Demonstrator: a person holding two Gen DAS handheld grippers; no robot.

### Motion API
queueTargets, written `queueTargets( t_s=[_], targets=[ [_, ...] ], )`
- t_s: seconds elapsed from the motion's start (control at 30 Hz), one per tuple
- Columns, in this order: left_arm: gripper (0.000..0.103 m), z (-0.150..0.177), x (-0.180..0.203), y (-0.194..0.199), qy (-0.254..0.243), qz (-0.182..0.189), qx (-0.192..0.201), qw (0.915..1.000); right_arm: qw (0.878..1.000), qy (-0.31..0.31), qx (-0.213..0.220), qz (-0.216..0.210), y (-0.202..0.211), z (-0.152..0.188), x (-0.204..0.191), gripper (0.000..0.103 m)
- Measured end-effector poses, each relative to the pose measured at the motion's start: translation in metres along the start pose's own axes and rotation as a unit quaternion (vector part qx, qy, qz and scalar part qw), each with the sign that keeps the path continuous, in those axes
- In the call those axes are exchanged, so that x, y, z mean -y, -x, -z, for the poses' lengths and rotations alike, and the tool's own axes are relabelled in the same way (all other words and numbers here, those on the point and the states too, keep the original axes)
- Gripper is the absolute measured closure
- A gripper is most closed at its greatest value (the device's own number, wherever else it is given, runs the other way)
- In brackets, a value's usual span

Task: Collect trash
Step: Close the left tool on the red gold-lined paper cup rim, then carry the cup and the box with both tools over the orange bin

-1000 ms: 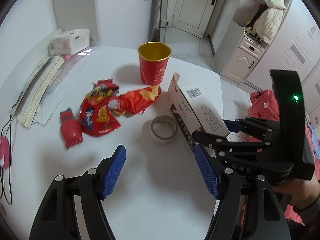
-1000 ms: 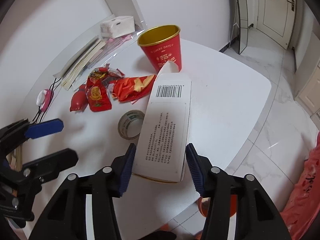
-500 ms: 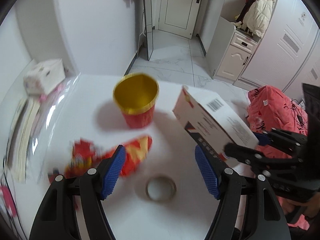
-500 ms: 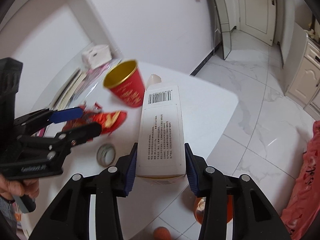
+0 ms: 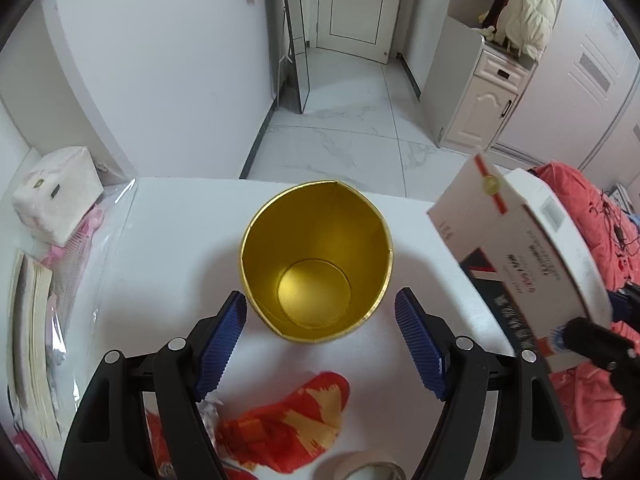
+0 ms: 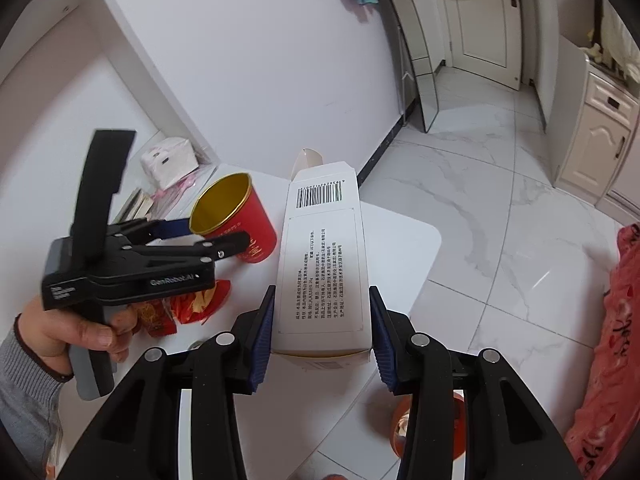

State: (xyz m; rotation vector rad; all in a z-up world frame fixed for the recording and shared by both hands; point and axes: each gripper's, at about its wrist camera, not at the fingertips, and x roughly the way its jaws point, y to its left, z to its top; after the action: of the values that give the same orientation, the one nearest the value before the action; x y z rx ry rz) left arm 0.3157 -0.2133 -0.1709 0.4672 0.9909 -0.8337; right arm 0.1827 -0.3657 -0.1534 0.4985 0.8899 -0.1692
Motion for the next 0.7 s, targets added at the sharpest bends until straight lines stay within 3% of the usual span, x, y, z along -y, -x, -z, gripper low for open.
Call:
queueTargets(
  t_s=[0.2, 0.23, 0.27, 0.4, 0.7],
  targets=[
    [0.027, -0.011, -0.004, -0.005, -0.008, 0.001, 0.005, 1.0000, 1.000, -0.005, 0.003, 0.004, 0.002, 0.004, -0.001, 0.060],
    [0.041, -0.010, -0.004, -0.007, -0.010, 0.005, 0.001, 0.9999, 1.000, -0.006, 0.003, 0.004, 0.002, 0.005, -0.001, 0.060],
    [0.048, -0.011, -0.005, -0.010, -0.013, 0.009, -0.001, 0.9999, 1.000, -0.006, 0.004, 0.004, 0.004, 0.004, 0.000, 0.060],
    [0.057, -0.009, -0.008, -0.007, -0.003, 0.012, 0.003, 0.9999, 1.000, -0.006, 0.006, 0.003, 0.009, 0.010, -0.002, 0.060],
    [0.059, 0.006, 0.005, 0.030, -0.011, 0.013, 0.023, 0.9996, 1.000, -0.012, 0.013, -0.005, 0.032, 0.022, 0.005, 0.060]
  ],
)
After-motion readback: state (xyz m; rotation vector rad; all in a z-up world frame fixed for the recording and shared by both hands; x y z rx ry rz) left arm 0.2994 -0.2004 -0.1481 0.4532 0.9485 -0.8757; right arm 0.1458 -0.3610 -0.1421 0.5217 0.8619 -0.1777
